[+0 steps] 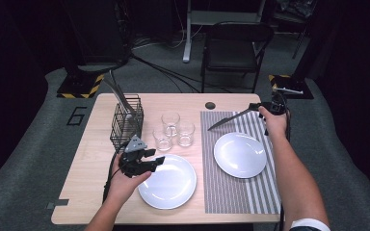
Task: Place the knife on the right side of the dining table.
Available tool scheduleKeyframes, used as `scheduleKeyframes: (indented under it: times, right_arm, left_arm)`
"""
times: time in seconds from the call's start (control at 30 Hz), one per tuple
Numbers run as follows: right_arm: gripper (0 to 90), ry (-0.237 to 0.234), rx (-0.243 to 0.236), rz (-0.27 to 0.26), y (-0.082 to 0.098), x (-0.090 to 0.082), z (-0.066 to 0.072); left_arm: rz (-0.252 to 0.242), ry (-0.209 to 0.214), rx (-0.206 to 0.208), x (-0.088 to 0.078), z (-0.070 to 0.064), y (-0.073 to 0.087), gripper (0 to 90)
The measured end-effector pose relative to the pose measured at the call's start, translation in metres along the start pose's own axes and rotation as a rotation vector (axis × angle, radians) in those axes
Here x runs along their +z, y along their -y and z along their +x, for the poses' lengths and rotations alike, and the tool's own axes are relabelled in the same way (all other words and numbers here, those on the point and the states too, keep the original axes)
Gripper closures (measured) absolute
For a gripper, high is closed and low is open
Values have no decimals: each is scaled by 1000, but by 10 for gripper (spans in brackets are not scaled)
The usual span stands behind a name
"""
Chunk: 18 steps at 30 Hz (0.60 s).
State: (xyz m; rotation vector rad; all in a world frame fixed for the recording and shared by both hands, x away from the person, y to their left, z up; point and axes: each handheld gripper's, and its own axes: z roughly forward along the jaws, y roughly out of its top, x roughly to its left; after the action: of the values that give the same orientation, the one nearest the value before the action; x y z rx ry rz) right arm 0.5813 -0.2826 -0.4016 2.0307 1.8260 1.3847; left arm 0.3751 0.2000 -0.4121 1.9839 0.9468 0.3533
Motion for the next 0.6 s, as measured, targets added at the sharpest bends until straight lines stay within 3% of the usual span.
scheduleKeyframes:
  times: [0.33, 0.6]
  right_arm:
    - [739, 8, 9, 13, 2, 2, -10]
    - [714, 16, 60, 22, 8, 5, -29]
  left_arm:
    - [7, -6, 3, 2, -1, 2, 498]
    - [16, -8, -1, 5, -2, 3, 498]
